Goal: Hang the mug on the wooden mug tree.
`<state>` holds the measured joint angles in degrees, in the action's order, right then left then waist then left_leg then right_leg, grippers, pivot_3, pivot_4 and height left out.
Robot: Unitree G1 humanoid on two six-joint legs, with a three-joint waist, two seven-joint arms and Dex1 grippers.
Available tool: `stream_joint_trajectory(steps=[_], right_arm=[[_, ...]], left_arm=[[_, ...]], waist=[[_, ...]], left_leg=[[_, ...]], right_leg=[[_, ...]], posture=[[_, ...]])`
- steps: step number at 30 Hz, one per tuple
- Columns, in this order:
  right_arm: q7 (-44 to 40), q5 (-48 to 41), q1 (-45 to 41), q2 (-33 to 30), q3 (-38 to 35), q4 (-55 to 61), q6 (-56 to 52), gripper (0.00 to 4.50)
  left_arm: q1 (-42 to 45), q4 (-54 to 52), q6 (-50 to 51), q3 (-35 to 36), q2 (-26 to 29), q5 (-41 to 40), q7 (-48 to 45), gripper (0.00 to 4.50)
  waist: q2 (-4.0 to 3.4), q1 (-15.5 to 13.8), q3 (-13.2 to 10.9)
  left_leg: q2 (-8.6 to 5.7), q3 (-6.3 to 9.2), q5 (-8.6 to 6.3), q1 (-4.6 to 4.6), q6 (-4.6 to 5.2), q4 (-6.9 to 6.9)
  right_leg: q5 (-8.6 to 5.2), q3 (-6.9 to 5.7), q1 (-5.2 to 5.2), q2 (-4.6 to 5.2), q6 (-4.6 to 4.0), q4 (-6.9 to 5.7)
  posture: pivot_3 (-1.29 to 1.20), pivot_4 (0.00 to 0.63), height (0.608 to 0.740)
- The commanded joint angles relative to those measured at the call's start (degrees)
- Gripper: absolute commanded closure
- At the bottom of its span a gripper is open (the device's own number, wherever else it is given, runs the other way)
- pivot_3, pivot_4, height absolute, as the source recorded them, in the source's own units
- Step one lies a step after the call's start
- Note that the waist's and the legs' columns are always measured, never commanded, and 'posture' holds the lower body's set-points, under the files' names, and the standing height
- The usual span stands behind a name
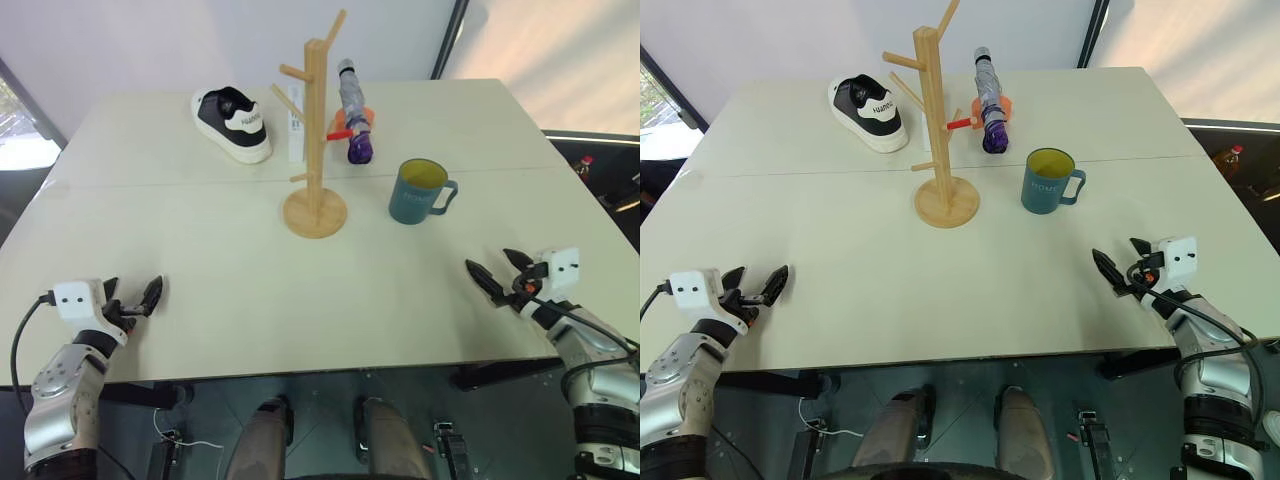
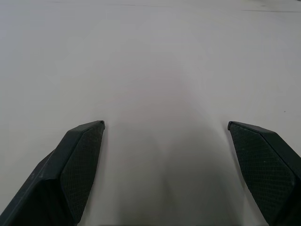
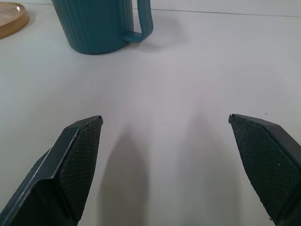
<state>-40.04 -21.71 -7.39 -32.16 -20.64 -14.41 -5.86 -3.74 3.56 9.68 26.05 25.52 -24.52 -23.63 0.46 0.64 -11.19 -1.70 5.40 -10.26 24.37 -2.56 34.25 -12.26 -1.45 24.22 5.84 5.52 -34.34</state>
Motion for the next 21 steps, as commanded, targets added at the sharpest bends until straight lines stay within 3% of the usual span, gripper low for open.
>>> stream_joint_trajectory(steps=[1, 11, 18, 21], right_arm=[[0.5, -1.1, -0.1, 0.4, -0.4, 3.5, -0.1, 0.05], [2.4, -1.0, 0.3, 1.0, -0.1, 6.5, -1.9, 0.05], [7.5, 1.1, -3.3, 2.1, 1.4, 8.2, -2.8, 0.05], [12.5, 5.1, -7.8, 3.3, 3.6, 5.2, -1.4, 0.05]], left_arm=[[-0.6, -2.3, 0.2, 1.2, 0.3, -0.5, 0.3, 0.00], [1.5, -7.9, 2.9, -1.3, 0.4, -2.6, -2.0, 0.00], [3.2, -17.9, 5.2, -12.8, 1.3, -3.8, -12.0, 0.00], [5.9, -22.6, 7.2, -21.0, 1.9, -3.5, -16.8, 0.00]], waist=[[0.00, 0.0, 0.0], [0.01, -0.1, 0.0], [0.01, 0.0, 0.0], [0.02, 0.2, 0.0]], left_leg=[[0.01, -0.02, 0.00, 0.00, 0.00, 0.00], [0.04, -0.08, 0.00, 0.00, 0.00, 0.01], [0.09, -0.32, 0.01, -0.01, 0.01, 0.05], [0.10, -0.42, 0.02, -0.02, 0.01, 0.04]], right_leg=[[0.01, 0.00, 0.00, 0.00, -0.01, 0.00], [0.06, 0.01, 0.00, 0.00, -0.08, 0.00], [0.15, 0.13, -0.01, 0.00, -0.21, 0.00], [0.18, 0.21, 0.02, -0.05, -0.22, -0.02]], posture=[[0.00, 0.150, 0.740], [0.00, 0.150, 0.740], [0.00, 0.150, 0.740], [0.00, 0.150, 0.740]])
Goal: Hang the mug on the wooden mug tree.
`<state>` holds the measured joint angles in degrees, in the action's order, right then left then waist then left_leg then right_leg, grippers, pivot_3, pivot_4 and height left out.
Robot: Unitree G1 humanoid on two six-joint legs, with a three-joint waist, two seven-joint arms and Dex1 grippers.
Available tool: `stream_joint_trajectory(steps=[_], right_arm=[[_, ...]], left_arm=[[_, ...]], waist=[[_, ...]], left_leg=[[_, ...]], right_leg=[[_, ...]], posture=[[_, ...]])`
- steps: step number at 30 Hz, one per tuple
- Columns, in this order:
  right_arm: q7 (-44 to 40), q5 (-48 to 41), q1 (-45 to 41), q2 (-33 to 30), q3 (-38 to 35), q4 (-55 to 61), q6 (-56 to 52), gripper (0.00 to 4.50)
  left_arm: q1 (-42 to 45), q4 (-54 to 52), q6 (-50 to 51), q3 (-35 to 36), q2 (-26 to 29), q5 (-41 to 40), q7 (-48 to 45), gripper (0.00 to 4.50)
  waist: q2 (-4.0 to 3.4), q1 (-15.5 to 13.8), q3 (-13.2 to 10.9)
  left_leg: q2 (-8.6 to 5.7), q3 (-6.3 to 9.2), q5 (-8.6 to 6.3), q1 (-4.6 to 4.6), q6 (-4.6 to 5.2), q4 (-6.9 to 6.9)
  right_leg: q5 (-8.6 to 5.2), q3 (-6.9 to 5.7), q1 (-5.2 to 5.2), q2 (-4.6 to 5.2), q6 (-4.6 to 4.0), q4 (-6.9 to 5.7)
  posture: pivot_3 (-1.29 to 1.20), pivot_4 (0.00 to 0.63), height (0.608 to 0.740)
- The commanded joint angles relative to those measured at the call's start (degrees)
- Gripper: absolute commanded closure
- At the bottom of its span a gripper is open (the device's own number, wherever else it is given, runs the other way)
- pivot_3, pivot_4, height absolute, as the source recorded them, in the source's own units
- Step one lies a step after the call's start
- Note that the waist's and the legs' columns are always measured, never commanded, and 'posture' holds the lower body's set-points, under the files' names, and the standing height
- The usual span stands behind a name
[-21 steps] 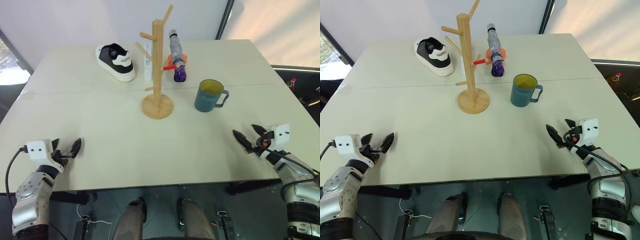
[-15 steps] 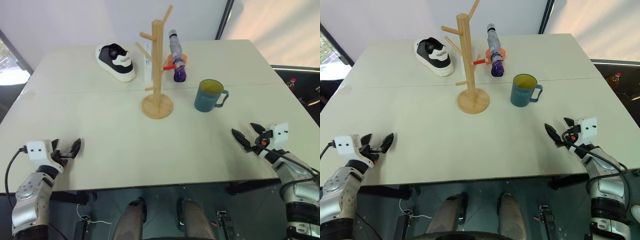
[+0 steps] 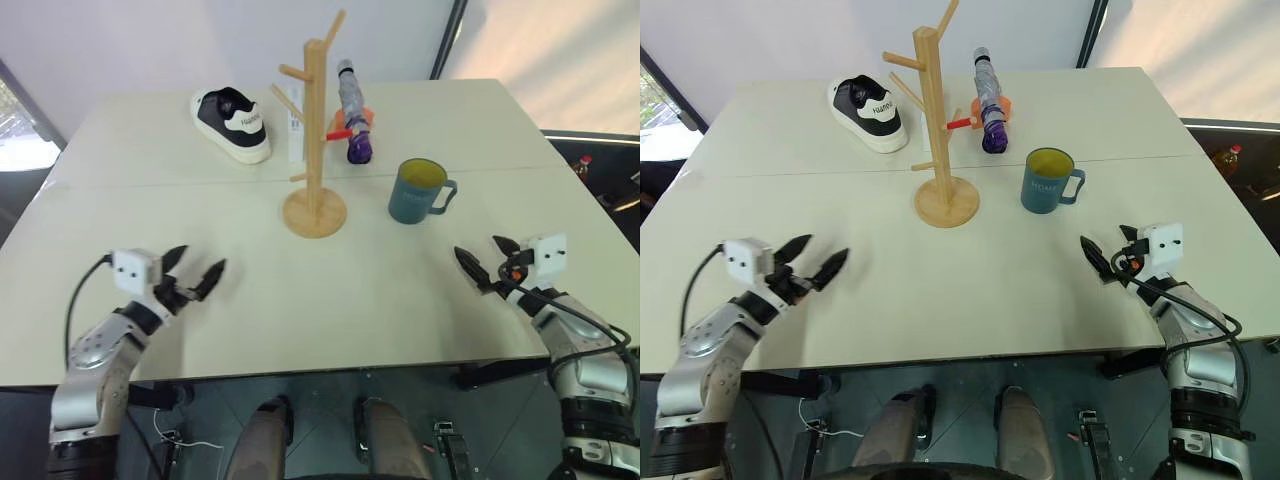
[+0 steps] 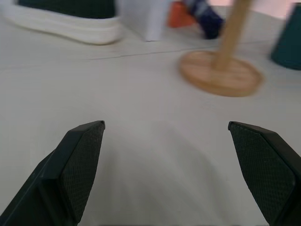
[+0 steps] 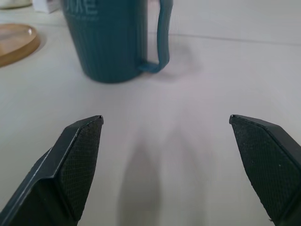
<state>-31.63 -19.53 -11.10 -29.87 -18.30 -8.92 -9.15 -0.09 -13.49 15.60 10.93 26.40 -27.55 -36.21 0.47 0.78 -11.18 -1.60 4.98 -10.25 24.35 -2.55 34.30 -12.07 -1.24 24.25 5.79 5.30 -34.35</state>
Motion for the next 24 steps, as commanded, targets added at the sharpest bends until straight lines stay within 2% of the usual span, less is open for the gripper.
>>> stream_joint_trajectory(steps=[1, 5, 8, 24], right_arm=[[5.2, 3.9, -5.5, 1.4, 1.7, -1.6, 2.3, 0.05], [8.3, 7.2, -10.9, 2.7, 3.6, -7.9, 4.2, 0.05], [9.2, 8.7, -15.3, 3.0, 4.6, -14.5, 6.7, 0.05], [10.4, 12.5, -30.3, 4.0, 7.1, -39.7, 18.0, 0.05]], left_arm=[[3.2, -6.6, 2.0, -7.9, 1.1, -0.3, -5.0, 0.00], [7.2, -9.8, 4.4, -14.2, 0.6, 0.2, -6.3, 0.00], [9.4, -10.7, 5.3, -16.2, -0.1, 0.3, -6.3, 0.00], [10.0, -12.8, 5.6, -16.8, -1.2, 0.3, -5.4, 0.00]], waist=[[0.00, 0.0, 0.0], [0.01, -0.1, 0.0], [0.00, 0.0, 0.0], [0.01, 0.2, 0.0]], left_leg=[[0.04, -0.03, 0.00, 0.00, 0.00, 0.00], [0.15, -0.10, 0.01, -0.08, 0.01, 0.05], [0.18, -0.14, 0.02, -0.10, 0.02, 0.04], [0.18, -0.46, 0.03, -0.29, 0.04, 0.08]], right_leg=[[0.06, 0.05, 0.02, -0.07, -0.01, 0.01], [0.21, 0.15, 0.02, -0.24, 0.00, -0.01], [0.21, 0.20, 0.01, -0.27, 0.01, -0.01], [0.34, 0.66, 0.00, -0.37, 0.19, -0.09]], posture=[[0.00, 0.150, 0.740], [0.00, 0.150, 0.740], [0.00, 0.150, 0.740], [0.00, 0.150, 0.740]])
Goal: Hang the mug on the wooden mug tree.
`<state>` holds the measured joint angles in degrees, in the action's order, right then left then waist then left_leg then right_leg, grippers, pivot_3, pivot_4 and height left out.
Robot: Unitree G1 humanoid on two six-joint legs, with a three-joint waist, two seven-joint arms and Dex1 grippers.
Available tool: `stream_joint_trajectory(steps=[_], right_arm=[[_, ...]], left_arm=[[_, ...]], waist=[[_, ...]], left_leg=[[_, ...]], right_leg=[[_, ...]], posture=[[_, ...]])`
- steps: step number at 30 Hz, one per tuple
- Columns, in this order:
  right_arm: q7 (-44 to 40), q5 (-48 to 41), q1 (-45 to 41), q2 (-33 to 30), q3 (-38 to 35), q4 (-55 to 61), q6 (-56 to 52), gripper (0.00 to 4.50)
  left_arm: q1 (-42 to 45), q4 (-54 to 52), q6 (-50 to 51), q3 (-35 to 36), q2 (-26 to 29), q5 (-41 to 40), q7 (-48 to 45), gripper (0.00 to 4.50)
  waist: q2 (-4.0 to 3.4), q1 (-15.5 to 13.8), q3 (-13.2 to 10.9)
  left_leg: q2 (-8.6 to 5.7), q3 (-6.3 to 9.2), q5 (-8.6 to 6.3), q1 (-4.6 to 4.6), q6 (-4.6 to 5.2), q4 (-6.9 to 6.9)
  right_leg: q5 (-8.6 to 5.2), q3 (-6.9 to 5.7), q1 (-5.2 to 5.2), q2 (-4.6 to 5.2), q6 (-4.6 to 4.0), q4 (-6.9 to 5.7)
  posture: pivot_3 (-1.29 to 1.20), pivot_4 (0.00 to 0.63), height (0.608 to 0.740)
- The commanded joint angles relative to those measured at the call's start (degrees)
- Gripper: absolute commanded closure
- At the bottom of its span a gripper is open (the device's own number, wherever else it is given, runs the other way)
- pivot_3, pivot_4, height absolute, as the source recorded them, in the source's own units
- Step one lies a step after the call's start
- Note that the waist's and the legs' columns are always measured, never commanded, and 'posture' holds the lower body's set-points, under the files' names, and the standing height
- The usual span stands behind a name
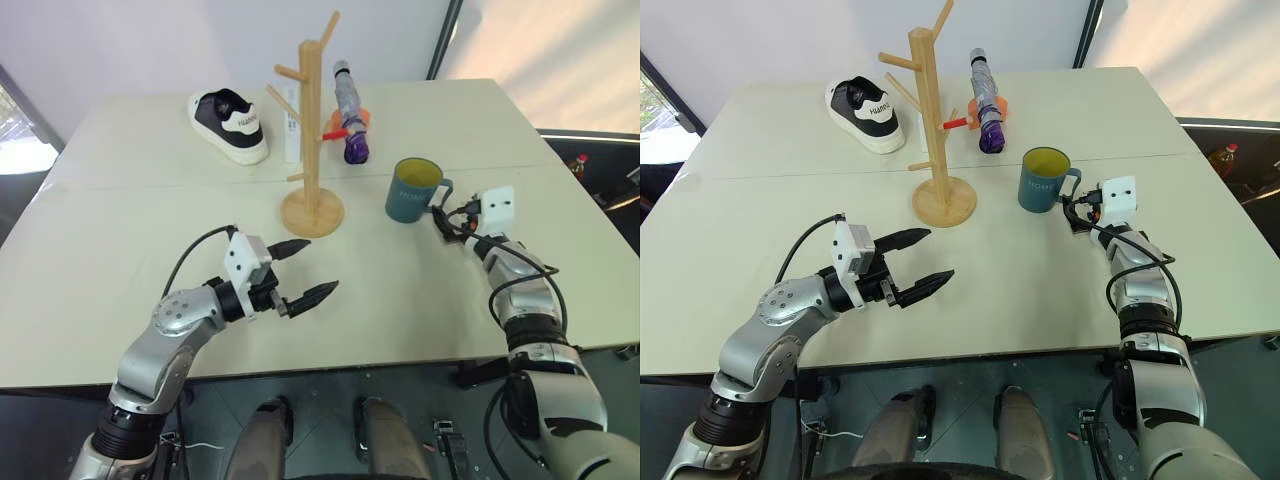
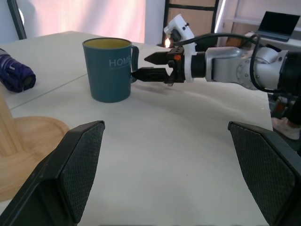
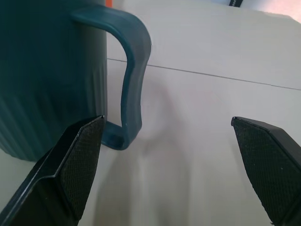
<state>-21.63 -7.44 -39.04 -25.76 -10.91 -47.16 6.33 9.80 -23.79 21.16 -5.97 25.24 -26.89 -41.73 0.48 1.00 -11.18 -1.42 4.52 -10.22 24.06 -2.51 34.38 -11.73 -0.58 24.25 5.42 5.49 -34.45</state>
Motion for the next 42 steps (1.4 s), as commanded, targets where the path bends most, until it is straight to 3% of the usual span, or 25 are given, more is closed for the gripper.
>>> stream_joint_trajectory(steps=[1, 5, 7, 8, 15, 21, 24, 26, 30, 33, 38, 42], right_arm=[[0.3, 0.5, -3.0, 0.0, -0.2, -2.5, 3.0, 0.05], [-0.1, 0.4, -5.3, 0.4, -0.2, -6.7, 4.2, 0.05], [-0.6, 0.2, -6.2, 0.5, -0.3, -8.3, 4.4, 0.57], [-0.8, 0.2, -6.5, 0.6, -0.3, -9.0, 4.7, 0.92], [-3.8, -0.6, -8.0, 1.6, -0.7, -10.9, 6.0, 4.45], [-5.3, -0.9, -7.9, 1.7, -0.5, -8.6, 6.4, 4.45], [-8.2, 1.9, -5.1, -0.3, 2.9, -0.6, 6.5, 4.45], [-11.1, 2.6, -2.4, -1.6, 4.9, 6.8, 5.3, 4.45], [-21.6, -0.2, 5.1, -6.7, 10.0, 34.2, -2.8, 4.45], [-23.8, -0.7, 5.2, -8.8, 11.7, 44.7, -9.6, 4.45], [-24.4, 2.5, -3.6, -9.8, 14.5, 46.1, -14.0, 4.45], [-25.5, 3.9, -10.5, -8.7, 16.2, 39.3, -12.5, 4.45]], left_arm=[[0.1, -2.6, 0.0, 0.1, 0.0, -0.3, 0.1, 0.00], [0.4, -2.3, -0.1, 0.2, 0.0, -0.2, 0.3, 0.00], [0.5, -2.1, -0.2, 0.4, 0.1, -0.2, 0.3, 0.00], [0.6, -2.1, -0.2, 0.5, 0.2, -0.2, 0.3, 0.00], [0.7, -1.5, -0.5, 1.1, 0.5, 0.0, 0.3, 0.00], [0.6, -0.8, -1.2, 1.9, 0.8, 0.6, 0.8, 0.00], [0.5, 0.2, -2.1, 4.2, 1.3, 0.8, 1.4, 0.00], [0.4, 0.9, -2.6, 6.2, 1.8, 0.5, 1.3, 0.00], [0.2, 3.4, -3.6, 13.5, 4.3, -2.6, -0.6, 0.00], [1.0, 4.0, -3.8, 16.4, 5.5, -4.8, -2.2, 0.00], [3.1, 3.6, -2.0, 18.7, 7.5, -8.6, -4.3, 0.00], [4.0, 2.5, 0.4, 19.2, 8.5, -11.9, -4.9, 0.00]], waist=[[0.00, 0.0, 0.0], [0.00, 0.1, 0.0], [0.00, 0.1, 0.0], [0.00, 0.1, 0.0], [0.00, 0.1, 0.0], [0.00, 0.1, 0.0], [0.00, 0.2, 0.0], [0.00, 0.1, 0.0], [-0.01, 0.1, 0.0], [-0.01, 0.2, 0.0], [-0.01, 0.0, -0.1], [0.01, 0.1, 0.0]], left_leg=[[0.00, -0.02, 0.00, -0.02, 0.00, 0.00], [0.00, -0.07, 0.00, -0.06, 0.00, 0.00], [0.01, -0.09, 0.00, -0.09, 0.00, 0.00], [0.01, -0.10, 0.00, -0.10, 0.00, 0.00], [0.02, -0.12, 0.00, -0.14, 0.01, 0.00], [0.03, -0.16, 0.00, -0.17, 0.01, 0.00], [0.03, -0.17, 0.00, -0.18, 0.01, 0.00], [0.03, -0.17, 0.00, -0.21, 0.01, -0.01], [0.09, -0.16, 0.00, -0.21, 0.01, -0.03], [0.18, -0.20, -0.01, -0.28, 0.00, -0.01], [0.31, -0.19, -0.02, -0.22, -0.03, 0.38], [0.35, -0.19, -0.03, 0.09, -0.04, 0.65]], right_leg=[[0.02, 0.04, 0.00, -0.01, 0.02, 0.00], [0.03, 0.11, -0.01, -0.04, 0.02, 0.00], [0.04, 0.14, -0.02, -0.04, 0.02, -0.01], [0.04, 0.15, -0.02, -0.04, 0.01, -0.01], [0.04, 0.18, -0.03, -0.06, 0.02, -0.07], [0.04, 0.23, -0.04, -0.08, 0.02, -0.09], [0.04, 0.23, -0.03, -0.08, 0.02, -0.11], [0.04, 0.24, -0.03, -0.08, 0.02, -0.15], [0.02, 0.24, 0.02, -0.12, 0.04, -0.19], [-0.01, 0.24, 0.05, -0.17, 0.09, -0.24], [0.05, 0.24, 0.01, -0.28, -0.02, -0.23], [0.07, 0.23, 0.04, -0.33, -0.06, 0.04]], posture=[[0.00, 0.150, 0.740], [0.00, 0.150, 0.740], [0.00, 0.150, 0.740], [0.00, 0.150, 0.740], [0.00, 0.150, 0.740], [0.00, 0.150, 0.740], [0.00, 0.150, 0.740], [0.00, 0.150, 0.740], [0.00, 0.150, 0.740], [0.00, 0.150, 0.740], [0.00, 0.150, 0.740], [0.00, 0.150, 0.740]])
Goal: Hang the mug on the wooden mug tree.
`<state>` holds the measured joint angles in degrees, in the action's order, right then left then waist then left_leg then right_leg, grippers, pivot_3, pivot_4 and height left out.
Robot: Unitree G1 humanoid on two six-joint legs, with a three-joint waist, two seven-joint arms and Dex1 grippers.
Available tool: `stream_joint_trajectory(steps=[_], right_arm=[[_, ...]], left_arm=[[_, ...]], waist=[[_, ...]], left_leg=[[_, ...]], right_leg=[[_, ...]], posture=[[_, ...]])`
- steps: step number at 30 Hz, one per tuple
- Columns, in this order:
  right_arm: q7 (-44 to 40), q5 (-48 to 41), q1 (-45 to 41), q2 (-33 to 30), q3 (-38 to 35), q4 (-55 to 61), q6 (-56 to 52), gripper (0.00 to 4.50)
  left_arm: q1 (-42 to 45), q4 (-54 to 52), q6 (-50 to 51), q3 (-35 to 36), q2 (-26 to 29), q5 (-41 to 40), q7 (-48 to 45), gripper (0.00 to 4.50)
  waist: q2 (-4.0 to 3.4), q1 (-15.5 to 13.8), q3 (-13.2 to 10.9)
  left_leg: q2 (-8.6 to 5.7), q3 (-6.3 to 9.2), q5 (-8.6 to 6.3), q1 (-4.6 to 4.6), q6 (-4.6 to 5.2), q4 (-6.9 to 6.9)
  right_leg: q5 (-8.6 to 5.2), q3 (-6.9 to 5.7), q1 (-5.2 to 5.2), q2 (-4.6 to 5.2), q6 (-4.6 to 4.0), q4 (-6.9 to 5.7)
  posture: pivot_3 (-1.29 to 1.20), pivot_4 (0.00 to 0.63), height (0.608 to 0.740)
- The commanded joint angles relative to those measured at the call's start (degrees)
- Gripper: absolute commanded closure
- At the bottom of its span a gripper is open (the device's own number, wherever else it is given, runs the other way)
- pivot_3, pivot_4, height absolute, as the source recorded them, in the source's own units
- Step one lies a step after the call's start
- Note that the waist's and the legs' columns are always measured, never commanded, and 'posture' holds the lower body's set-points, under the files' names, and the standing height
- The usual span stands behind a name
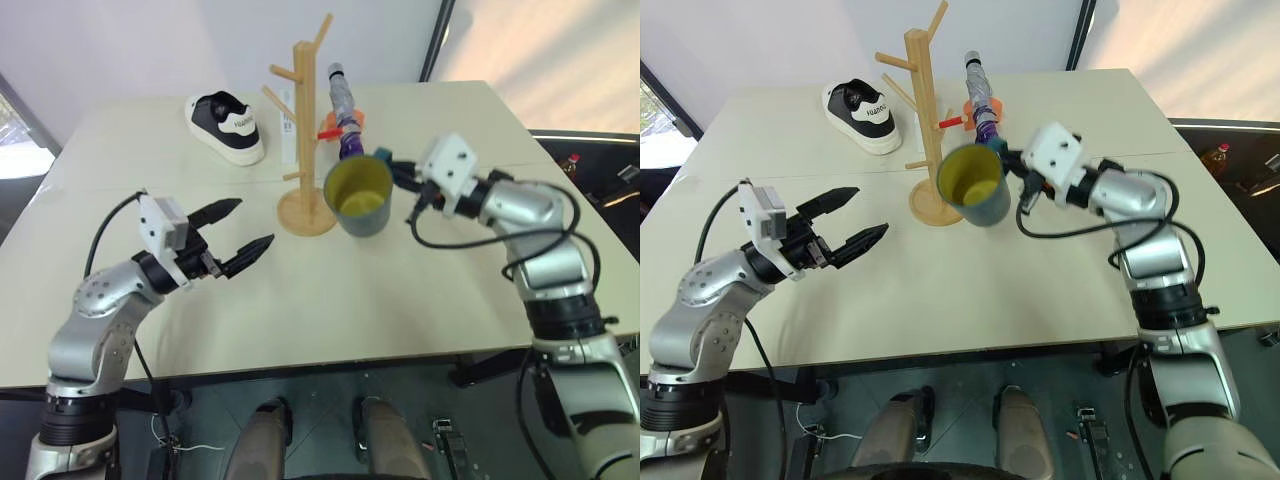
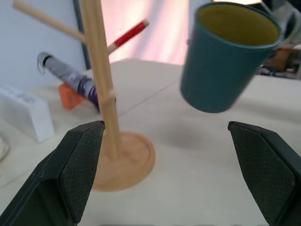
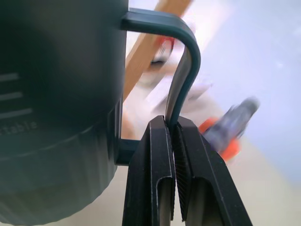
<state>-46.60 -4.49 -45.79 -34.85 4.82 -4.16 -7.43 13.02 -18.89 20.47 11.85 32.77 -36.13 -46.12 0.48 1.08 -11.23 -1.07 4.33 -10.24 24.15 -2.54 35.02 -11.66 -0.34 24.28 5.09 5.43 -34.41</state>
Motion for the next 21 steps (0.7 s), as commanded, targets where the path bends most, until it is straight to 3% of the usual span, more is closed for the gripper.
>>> stream_joint_trajectory(steps=[1, 10, 21], right_arm=[[-0.6, 1.2, -4.9, 0.7, 0.6, -5.2, 1.7, 4.45], [-4.1, 4.4, -14.6, 2.7, 3.9, -21.5, 8.9, 4.45], [-5.7, 6.3, -21.2, 6.8, 5.0, -33.1, 14.0, 4.45]], left_arm=[[0.8, -2.7, 1.3, 1.4, 1.1, -2.9, -0.5, 0.00], [-0.4, -6.0, 2.7, 2.3, 1.8, -4.6, 0.6, 0.00], [-0.8, -7.3, 3.4, 2.8, 2.3, -6.0, 1.4, 0.00]], waist=[[0.01, 0.0, 0.0], [0.04, -0.2, 0.0], [0.02, 0.2, 0.0]], left_leg=[[0.00, 0.00, 0.00, 0.07, 0.00, 0.01], [-0.07, 0.01, -0.03, 0.28, 0.07, -0.16], [-0.05, 0.01, -0.03, 0.25, 0.07, -0.06]], right_leg=[[0.01, 0.00, 0.00, 0.00, -0.01, 0.08], [0.26, 0.05, 0.20, -0.06, -0.05, 0.10], [0.29, 0.06, 0.20, -0.10, -0.07, 0.01]], posture=[[0.00, 0.150, 0.740], [0.00, 0.150, 0.740], [0.00, 0.150, 0.740]])
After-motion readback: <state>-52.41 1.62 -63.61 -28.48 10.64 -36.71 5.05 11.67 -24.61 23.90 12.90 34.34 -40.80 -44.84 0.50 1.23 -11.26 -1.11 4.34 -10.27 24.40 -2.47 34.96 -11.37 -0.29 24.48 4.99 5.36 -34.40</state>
